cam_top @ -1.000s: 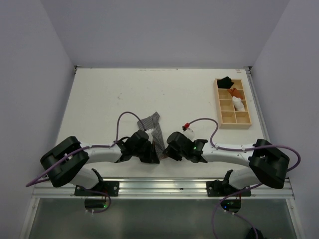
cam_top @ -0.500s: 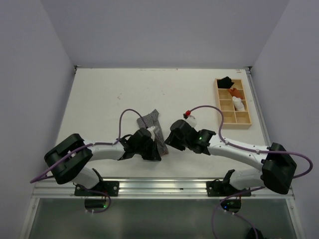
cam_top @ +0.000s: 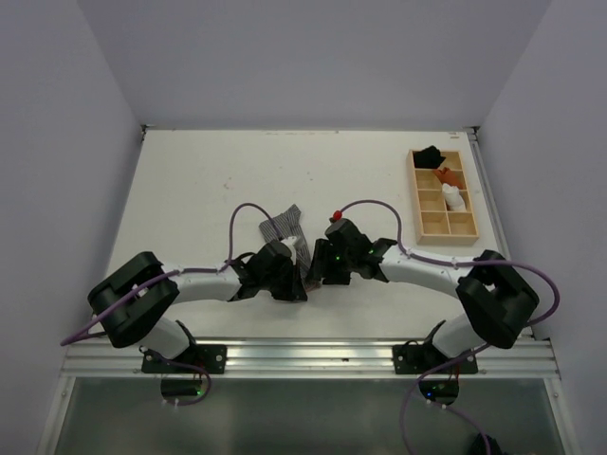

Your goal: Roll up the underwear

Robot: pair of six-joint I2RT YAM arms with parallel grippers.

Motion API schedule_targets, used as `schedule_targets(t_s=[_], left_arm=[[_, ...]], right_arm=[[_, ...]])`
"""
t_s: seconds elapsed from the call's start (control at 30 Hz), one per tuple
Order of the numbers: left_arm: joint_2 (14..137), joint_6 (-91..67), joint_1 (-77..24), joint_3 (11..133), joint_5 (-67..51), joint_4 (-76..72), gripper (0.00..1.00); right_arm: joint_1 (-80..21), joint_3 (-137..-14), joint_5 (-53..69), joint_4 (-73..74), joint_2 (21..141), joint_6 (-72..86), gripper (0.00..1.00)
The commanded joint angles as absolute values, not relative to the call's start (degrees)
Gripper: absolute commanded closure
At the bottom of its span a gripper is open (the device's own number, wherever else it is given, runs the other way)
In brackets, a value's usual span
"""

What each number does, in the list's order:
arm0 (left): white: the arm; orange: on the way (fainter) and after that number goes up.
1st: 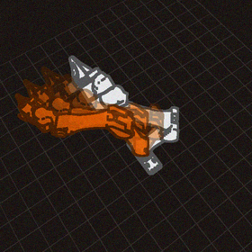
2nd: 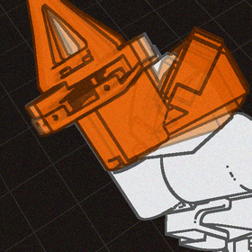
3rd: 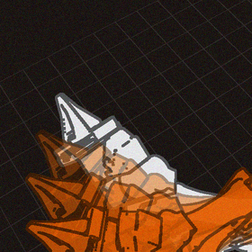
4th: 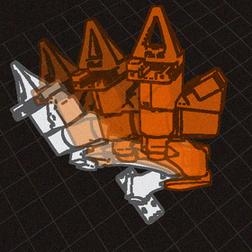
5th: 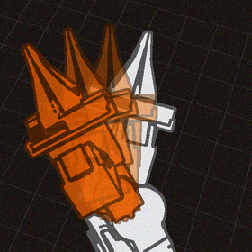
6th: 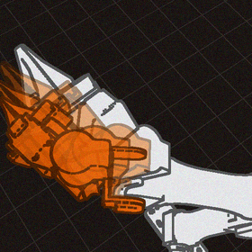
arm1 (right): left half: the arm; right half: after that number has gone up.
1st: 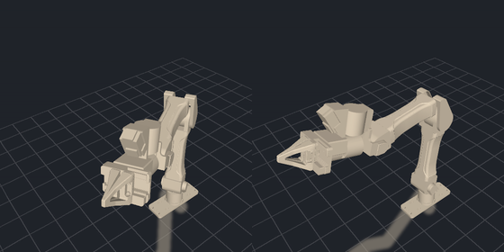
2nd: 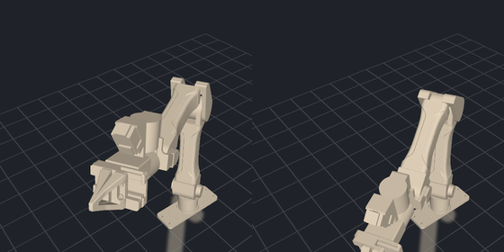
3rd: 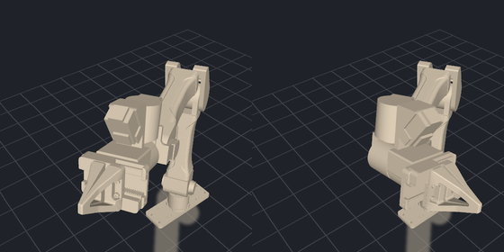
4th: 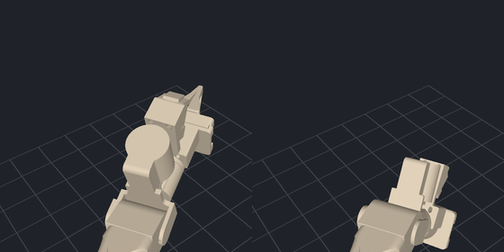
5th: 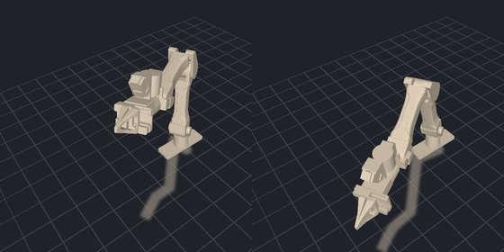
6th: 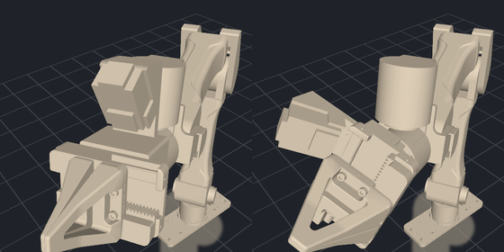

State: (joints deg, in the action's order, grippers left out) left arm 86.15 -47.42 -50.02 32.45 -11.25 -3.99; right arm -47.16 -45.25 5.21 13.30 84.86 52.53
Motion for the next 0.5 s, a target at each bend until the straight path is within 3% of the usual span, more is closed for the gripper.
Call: schedule_targets(t_s=[0.0,0.47], left_arm=[[87.1,-46.8,-50.1,33.3,-7.6,-1.6,1.0],[86.1,-45.4,-50.1,33.4,-6.6,1.9,1.0]], right_arm=[[-46.6,-46.1,9.6,10.3,88.1,49.0,0.44],[-45.3,-45.6,10.8,7.6,91.0,48.5,0.52]])
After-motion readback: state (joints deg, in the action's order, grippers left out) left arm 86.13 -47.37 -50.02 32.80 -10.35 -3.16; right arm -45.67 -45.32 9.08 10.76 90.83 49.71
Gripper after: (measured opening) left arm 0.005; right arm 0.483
